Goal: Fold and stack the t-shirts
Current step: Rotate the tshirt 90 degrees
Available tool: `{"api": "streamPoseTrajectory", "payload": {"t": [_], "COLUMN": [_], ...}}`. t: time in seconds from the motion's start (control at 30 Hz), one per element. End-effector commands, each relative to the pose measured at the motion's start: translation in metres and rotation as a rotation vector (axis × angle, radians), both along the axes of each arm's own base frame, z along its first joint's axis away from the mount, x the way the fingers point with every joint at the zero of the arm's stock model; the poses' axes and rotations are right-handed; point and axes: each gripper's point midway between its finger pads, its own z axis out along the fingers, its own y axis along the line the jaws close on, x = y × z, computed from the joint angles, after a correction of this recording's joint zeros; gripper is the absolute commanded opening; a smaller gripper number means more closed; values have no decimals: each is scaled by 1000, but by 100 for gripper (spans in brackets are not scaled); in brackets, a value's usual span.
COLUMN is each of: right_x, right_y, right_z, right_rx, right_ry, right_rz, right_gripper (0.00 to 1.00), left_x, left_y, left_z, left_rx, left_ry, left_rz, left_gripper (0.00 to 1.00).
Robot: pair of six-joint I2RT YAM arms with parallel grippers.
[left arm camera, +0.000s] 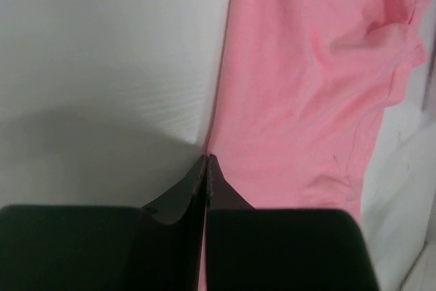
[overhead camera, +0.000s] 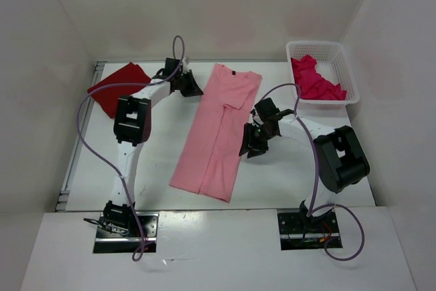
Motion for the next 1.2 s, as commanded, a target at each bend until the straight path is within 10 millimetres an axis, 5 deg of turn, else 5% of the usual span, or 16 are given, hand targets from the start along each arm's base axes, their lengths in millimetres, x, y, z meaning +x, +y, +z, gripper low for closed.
{"api": "streamPoseTrajectory", "payload": {"t": [0.0, 0.13, 0.2, 0.23, 0.27, 0.3, 0.33, 0.37, 0.4, 0.53, 0.57, 0.77, 0.87, 0.97, 1.07, 1.17], "right_x": [16, 19, 19, 20, 20, 19, 13, 10, 10, -15, -16, -35, -46, -57, -68, -78], "right_y": [2, 5, 5, 7, 7, 9, 7, 14, 17, 29, 38, 41, 45, 52, 55, 56], "right_z": [7, 6, 6, 7, 8, 10, 6, 9, 10, 8, 18, 23, 19, 16, 7, -2], "right_rx": [12, 20, 20, 31, 32, 50, 50, 66, 72, 129, 174, 177, 194, 208, 171, 153], "right_ry": [-45, -41, -42, -48, -48, -45, -32, -52, -48, 4, -30, 0, 55, 73, 93, 119], "right_rz": [16, 28, 28, 31, 31, 12, 0, 8, -26, -114, -110, -160, -150, -136, -130, -131], "right_gripper": [46, 48, 51, 55, 56, 56, 56, 56, 53, 33, 33, 32, 32, 39, 44, 47], "left_x": [21, 9, 0, -22, -32, -40, -54, -84, -100, -185, -209, -318, -353, -393, -407, -414], "left_y": [68, 82, 85, 89, 91, 92, 93, 96, 98, 100, 95, 106, 103, 104, 107, 115], "left_z": [29, 31, 37, 37, 39, 67, 65, 43, 61, 62, 82, 76, 72, 36, 35, 23], "left_rx": [-8, -1, -5, -1, 5, -9, -10, 3, 1, 8, 5, 9, -30, -29, -6, 31], "left_ry": [-47, -16, -31, -8, -8, -63, -41, 32, 25, 149, 133, 280, 330, 513, 554, 607], "left_rz": [199, 260, 282, 296, 303, 303, 308, 314, 314, 309, 289, 312, 296, 329, 377, 449], "left_gripper": [0, 12, 29, 47, 54, 61, 64, 64, 58, 32, 31, 30, 28, 36, 58, 63]}}
